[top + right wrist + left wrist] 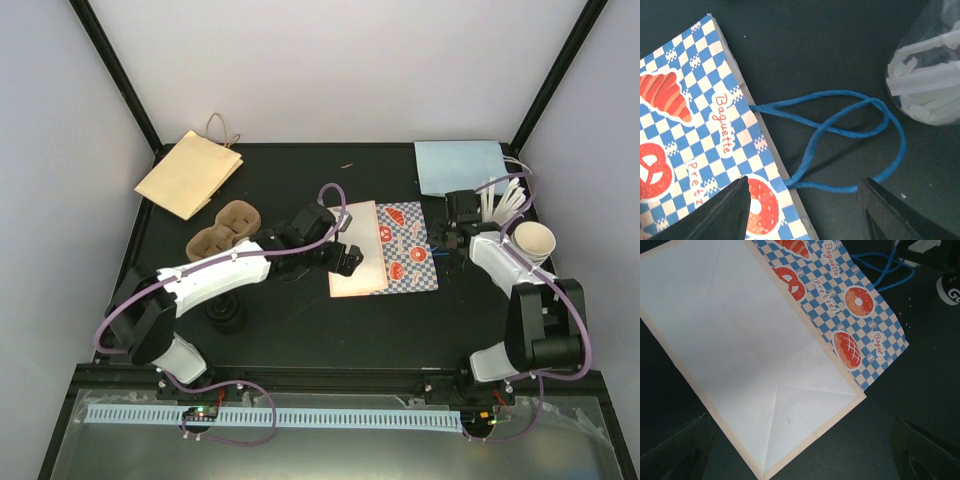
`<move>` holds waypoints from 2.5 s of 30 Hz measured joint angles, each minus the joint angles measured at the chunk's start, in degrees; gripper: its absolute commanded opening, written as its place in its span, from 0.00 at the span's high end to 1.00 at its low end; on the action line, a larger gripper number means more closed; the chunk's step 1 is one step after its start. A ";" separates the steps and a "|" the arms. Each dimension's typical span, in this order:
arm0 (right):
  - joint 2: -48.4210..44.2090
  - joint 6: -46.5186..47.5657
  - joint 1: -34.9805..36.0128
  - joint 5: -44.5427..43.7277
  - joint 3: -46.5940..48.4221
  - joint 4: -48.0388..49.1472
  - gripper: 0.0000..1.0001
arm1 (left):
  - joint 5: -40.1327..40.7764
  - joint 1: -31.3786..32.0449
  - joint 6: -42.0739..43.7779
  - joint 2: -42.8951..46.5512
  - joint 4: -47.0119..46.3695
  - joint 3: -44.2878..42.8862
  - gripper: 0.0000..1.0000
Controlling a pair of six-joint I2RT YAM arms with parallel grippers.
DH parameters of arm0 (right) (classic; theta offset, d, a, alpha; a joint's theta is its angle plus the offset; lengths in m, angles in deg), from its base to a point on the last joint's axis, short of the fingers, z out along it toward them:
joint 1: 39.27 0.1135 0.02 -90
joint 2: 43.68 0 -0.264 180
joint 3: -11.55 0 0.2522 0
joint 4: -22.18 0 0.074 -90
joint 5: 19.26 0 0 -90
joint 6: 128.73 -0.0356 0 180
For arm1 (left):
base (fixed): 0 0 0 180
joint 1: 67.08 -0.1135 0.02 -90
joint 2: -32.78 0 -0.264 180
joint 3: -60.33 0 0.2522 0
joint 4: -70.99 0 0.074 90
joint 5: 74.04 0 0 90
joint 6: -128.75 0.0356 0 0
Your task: Pack the takeout coffee
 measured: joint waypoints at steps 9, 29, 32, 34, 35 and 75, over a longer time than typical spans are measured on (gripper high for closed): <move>7.08 -3.04 0.00 -3.04 4.07 0.00 0.41 | 0.90 0.00 0.92 2.58 -0.33 2.19 0.01; 16.81 -6.69 0.02 -6.40 9.14 0.79 0.99 | 3.50 -0.33 1.64 4.70 -0.22 3.54 0.01; 14.53 -4.44 0.37 -5.18 9.14 0.70 0.99 | 3.80 -0.33 1.95 4.85 -0.15 3.54 0.01; 11.82 -2.82 0.90 -4.46 9.14 0.61 0.99 | 3.98 -0.33 2.08 4.85 0.00 3.54 0.01; 10.12 -1.99 1.44 -4.17 9.14 0.55 0.99 | 4.07 -0.33 2.16 4.85 0.04 3.54 0.01; -20.52 14.80 10.40 31.65 17.84 -9.40 0.99 | -2.64 -0.39 -0.26 9.44 1.44 -3.61 0.01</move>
